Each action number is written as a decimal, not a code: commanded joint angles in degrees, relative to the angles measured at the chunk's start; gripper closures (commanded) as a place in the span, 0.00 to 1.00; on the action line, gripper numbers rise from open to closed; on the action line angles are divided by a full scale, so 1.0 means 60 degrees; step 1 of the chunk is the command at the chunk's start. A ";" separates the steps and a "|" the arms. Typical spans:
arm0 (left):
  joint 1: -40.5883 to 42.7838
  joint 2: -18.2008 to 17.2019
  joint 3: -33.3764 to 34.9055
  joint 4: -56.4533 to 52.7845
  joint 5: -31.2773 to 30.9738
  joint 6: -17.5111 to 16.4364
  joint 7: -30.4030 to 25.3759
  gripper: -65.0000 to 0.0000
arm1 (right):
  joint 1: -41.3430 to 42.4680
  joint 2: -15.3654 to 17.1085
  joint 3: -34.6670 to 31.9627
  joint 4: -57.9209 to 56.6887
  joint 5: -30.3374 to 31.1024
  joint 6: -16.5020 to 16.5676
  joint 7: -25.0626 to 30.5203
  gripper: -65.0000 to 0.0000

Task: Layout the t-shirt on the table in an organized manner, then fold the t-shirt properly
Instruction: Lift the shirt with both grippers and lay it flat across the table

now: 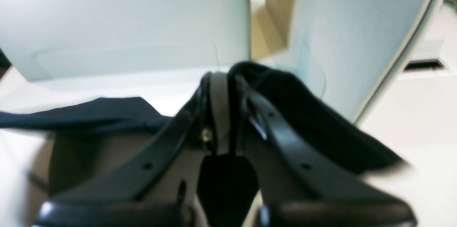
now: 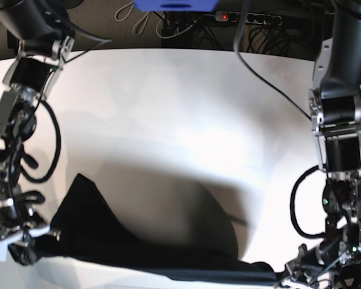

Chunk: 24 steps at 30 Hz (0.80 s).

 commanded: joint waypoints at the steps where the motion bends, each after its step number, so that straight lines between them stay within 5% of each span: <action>1: -0.0044 -0.0277 -0.0062 0.0478 -0.0203 -0.0039 -0.0068 1.00 | -0.0209 -0.0024 0.0213 0.0449 0.0035 -0.0035 0.0238 1.00; 9: 0.3003 -0.0688 -0.1747 0.3013 -0.1272 -0.0039 0.1310 1.00 | -0.3008 -0.1093 0.0916 0.1826 0.0035 -0.0035 0.0267 1.00; 13: 0.3956 -0.0702 -0.2538 0.3569 -0.1316 -0.0039 0.1310 1.00 | -0.3492 -0.1108 0.0858 0.1841 0.0035 -0.0035 0.0267 1.00; 17: 0.3809 -0.0717 -0.2641 0.3613 -0.1287 -0.0039 0.1280 0.99 | -0.2876 -0.0859 0.0887 0.1811 0.0035 -0.0035 0.0252 1.00; 24: 0.1524 -0.0439 -0.1981 0.2895 -0.1199 -0.0039 0.1266 0.99 | -0.0429 0.0152 0.0829 0.0991 0.0020 -0.0035 0.0194 1.00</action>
